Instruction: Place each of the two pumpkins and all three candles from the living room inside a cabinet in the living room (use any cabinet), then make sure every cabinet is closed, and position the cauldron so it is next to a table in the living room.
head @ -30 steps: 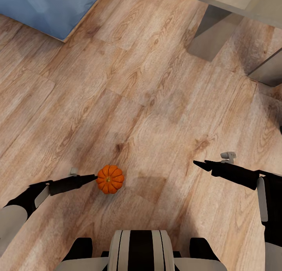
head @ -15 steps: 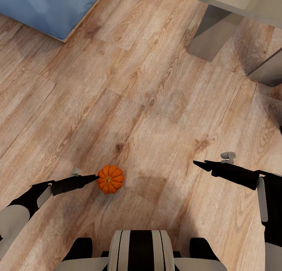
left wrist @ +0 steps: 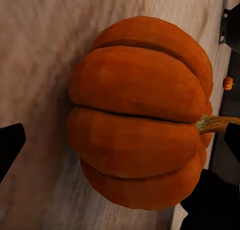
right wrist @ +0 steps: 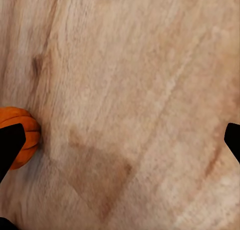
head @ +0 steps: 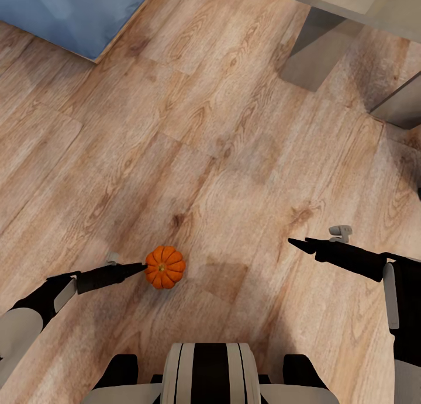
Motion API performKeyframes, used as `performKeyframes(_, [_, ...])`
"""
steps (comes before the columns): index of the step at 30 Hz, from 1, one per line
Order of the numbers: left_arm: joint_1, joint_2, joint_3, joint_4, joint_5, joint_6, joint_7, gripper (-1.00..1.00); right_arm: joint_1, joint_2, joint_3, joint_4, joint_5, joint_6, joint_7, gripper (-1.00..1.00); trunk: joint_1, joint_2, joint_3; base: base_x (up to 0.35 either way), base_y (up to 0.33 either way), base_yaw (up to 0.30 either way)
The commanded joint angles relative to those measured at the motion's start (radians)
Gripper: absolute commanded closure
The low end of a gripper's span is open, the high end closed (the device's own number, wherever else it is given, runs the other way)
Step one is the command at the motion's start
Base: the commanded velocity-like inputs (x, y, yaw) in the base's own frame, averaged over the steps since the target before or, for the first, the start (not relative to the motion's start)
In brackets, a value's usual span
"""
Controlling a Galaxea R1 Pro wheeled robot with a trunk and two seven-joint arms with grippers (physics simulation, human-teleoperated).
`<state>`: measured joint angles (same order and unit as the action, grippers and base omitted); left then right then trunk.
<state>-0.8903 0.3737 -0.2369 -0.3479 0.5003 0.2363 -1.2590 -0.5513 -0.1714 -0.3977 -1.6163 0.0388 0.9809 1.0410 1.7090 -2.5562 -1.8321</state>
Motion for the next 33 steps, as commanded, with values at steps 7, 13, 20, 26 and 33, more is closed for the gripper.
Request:
performKeyframes(7, [0.0, 0.001, -0.007, 0.0, 0.009, 0.011, -0.002, -1.0, -0.001, 0.0, -0.001, -0.001, 0.004, 0.007, 0.007, -1.0, 0.0, 0.0, 0.0, 0.0, 0.0, 0.0])
performKeyframes(13, [-0.002, -0.005, -0.007, 0.001, 0.006, 0.009, -0.002, -1.0, 0.004, 0.006, -0.001, -0.001, 0.004, 0.009, 0.006, -1.0, 0.0, 0.0, 0.0, 0.0, 0.0, 0.0])
performKeyframes(20, [-0.004, -0.015, -0.006, 0.003, 0.001, 0.006, -0.001, -1.0, 0.012, 0.024, 0.0, 0.0, 0.004, 0.015, 0.005, -1.0, 0.0, 0.0, 0.0, 0.0, 0.0, -0.013])
performKeyframes(26, [-0.004, -0.017, -0.005, 0.003, 0.0, 0.006, 0.0, -1.0, 0.013, 0.025, 0.0, -0.001, 0.004, 0.015, 0.005, -1.0, 0.0, 0.0, 0.0, 0.0, 0.0, -0.11])
performKeyframes(33, [-0.004, -0.016, -0.005, 0.009, -0.001, 0.007, 0.006, -1.0, 0.013, 0.026, 0.0, -0.001, 0.004, 0.015, 0.005, -1.0, 0.0, 0.0, 0.0, 0.0, 0.0, -0.024])
